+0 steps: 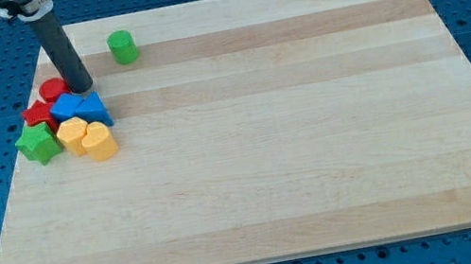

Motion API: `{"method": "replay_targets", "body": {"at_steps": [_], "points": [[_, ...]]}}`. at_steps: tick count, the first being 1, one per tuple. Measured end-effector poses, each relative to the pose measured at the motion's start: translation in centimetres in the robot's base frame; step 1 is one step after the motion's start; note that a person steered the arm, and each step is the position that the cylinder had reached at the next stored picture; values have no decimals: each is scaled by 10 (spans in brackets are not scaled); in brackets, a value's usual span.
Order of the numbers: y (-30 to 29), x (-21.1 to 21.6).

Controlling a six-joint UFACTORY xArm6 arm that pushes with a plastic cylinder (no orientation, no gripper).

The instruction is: Slide the green circle closer to the red circle

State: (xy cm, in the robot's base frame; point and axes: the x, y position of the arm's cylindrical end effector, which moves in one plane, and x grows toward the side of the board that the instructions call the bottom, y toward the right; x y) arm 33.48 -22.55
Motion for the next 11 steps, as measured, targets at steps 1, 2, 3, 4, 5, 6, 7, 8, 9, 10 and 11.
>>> {"method": "replay_targets", "body": {"at_steps": [1, 2, 3, 4, 5, 6, 7, 8, 9, 10, 11], "points": [[-5, 0], [-5, 0], [5, 0], [54, -2], [112, -19], [154, -48], [158, -85], [146, -112], [113, -117], [88, -95], [81, -56]]}}
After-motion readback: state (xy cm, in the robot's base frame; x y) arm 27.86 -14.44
